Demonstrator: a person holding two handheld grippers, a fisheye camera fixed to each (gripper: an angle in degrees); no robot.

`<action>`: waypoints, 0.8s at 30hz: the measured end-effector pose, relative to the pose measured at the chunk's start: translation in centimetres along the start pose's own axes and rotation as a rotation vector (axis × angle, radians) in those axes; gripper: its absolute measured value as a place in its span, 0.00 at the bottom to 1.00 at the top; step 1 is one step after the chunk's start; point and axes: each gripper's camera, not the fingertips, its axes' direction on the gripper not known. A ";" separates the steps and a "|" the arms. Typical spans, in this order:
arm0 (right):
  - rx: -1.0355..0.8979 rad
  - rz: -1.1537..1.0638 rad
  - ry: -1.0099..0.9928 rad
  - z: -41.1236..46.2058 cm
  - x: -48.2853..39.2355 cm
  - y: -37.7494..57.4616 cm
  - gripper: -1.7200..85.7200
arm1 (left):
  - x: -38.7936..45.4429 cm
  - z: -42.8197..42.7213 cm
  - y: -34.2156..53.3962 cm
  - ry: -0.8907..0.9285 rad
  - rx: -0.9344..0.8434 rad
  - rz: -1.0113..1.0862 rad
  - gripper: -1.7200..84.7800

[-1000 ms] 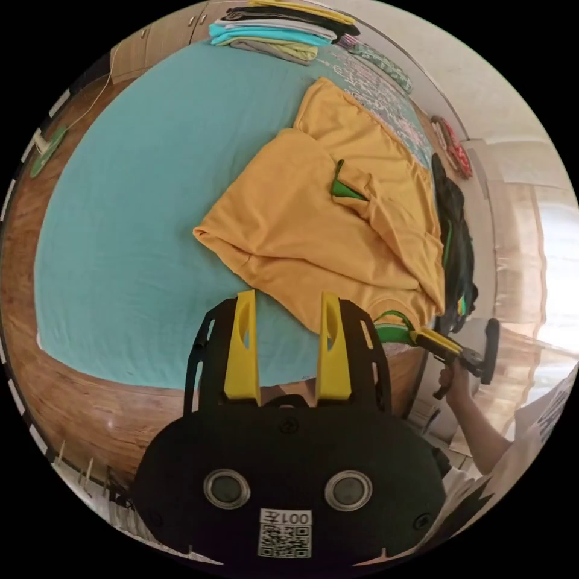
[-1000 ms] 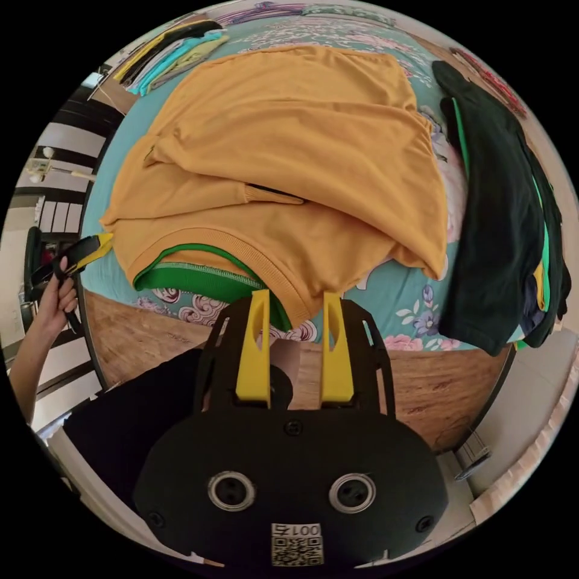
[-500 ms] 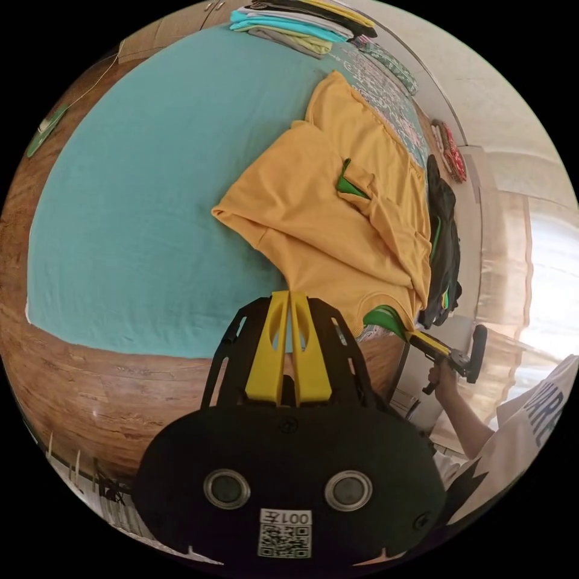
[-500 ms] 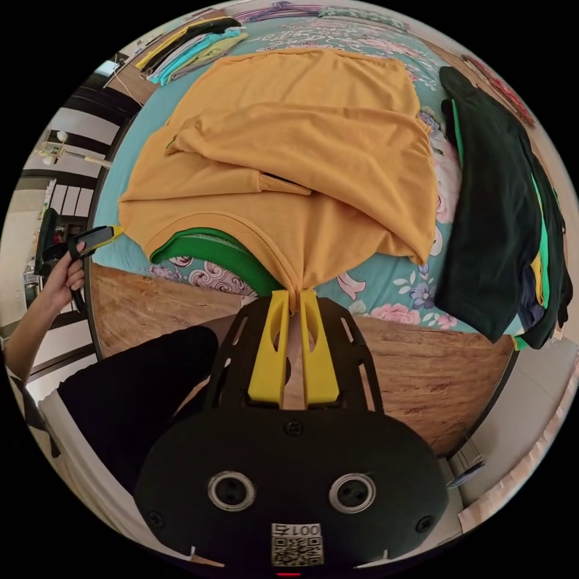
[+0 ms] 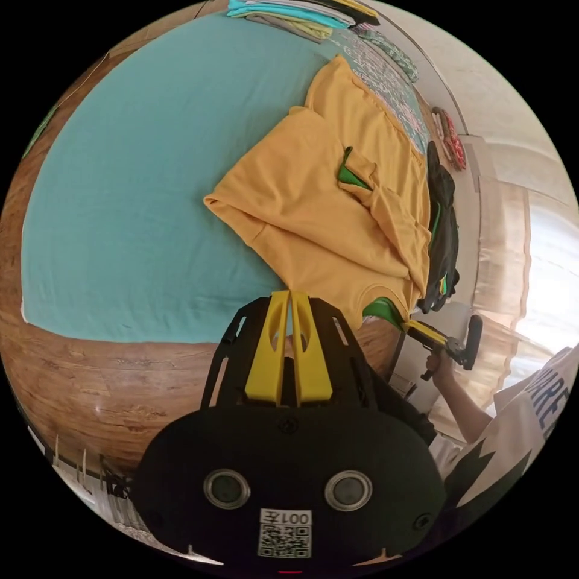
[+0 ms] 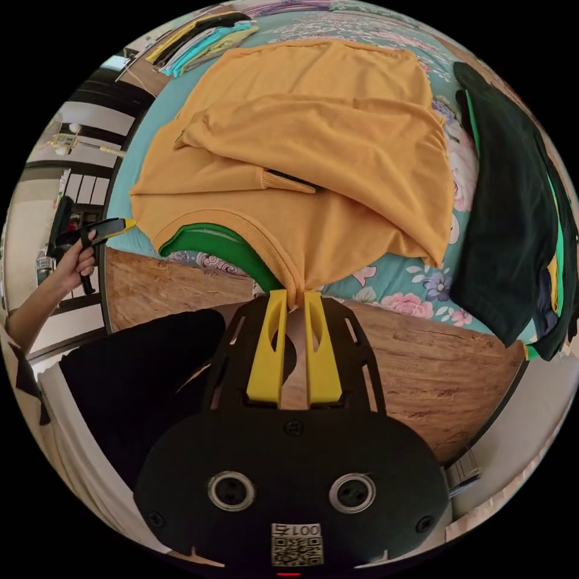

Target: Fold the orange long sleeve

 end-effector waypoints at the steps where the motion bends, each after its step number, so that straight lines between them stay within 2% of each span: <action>1: 0.008 -0.022 0.001 -0.5 0.3 0.4 0.05 | 0.0 -0.3 0.2 -0.017 -0.016 0.005 0.01; 3: -0.002 -0.048 0.027 -1.3 1.1 1.0 0.05 | -0.2 -1.4 0.6 -0.075 -0.026 -0.005 0.01; 6: 0.017 -0.093 0.254 -4.6 3.0 0.6 0.05 | 0.6 -5.6 -0.2 -0.052 0.083 0.053 0.04; 8: 0.146 -0.155 0.404 -8.4 5.4 -2.1 0.06 | 3.3 -9.0 -3.1 -0.058 0.206 0.204 0.06; 9: 0.189 -0.164 0.417 -9.3 6.2 -3.1 0.07 | 4.1 -9.6 -4.1 -0.064 0.234 0.246 0.07; 11: 0.366 -0.162 0.375 -12.2 10.7 -8.9 0.10 | 6.8 -10.9 -9.8 -0.072 0.336 0.398 0.09; 14: 0.451 -0.128 0.282 -13.5 17.3 -18.6 0.13 | 8.5 -9.7 -19.2 -0.029 0.343 0.489 0.12; 16: 0.438 -0.101 0.266 -13.2 20.9 -24.6 0.14 | 8.5 -8.0 -25.0 -0.054 0.297 0.448 0.13; 19: 0.383 -0.037 0.234 -11.9 26.3 -32.2 0.16 | 7.6 -5.5 -31.9 -0.197 0.197 0.330 0.14; 24: 0.304 0.001 0.034 -9.3 32.8 -38.1 0.16 | 8.1 -5.0 -34.9 -0.263 0.164 0.345 0.16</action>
